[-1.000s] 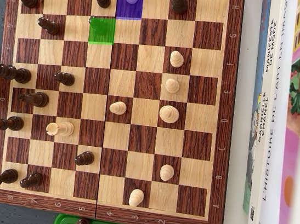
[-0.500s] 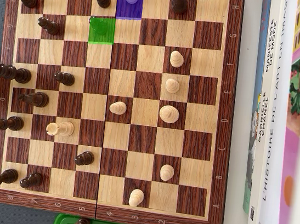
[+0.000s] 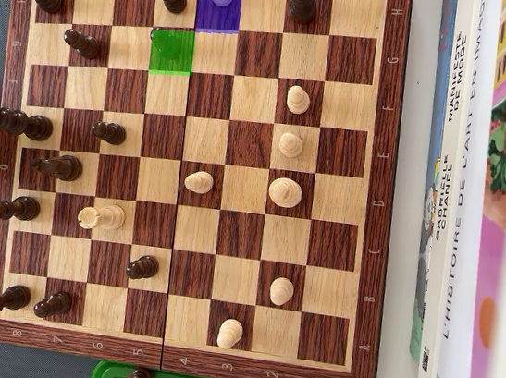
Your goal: Play chess
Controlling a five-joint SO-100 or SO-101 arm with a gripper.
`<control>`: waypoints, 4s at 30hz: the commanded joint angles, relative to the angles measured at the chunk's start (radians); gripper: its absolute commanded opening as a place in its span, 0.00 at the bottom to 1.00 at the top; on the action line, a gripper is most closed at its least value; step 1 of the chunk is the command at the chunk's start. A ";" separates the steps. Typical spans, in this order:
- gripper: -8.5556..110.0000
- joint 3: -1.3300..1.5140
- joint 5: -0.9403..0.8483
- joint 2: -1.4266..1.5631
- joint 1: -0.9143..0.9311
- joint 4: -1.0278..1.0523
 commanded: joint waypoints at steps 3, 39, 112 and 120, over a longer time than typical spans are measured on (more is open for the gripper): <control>0.20 0.021 0.002 -0.011 0.002 -0.003; 0.20 0.021 0.002 -0.011 0.002 -0.003; 0.20 -0.592 -0.009 -0.425 -0.051 0.526; 0.20 -0.692 -0.009 -0.511 -0.060 0.762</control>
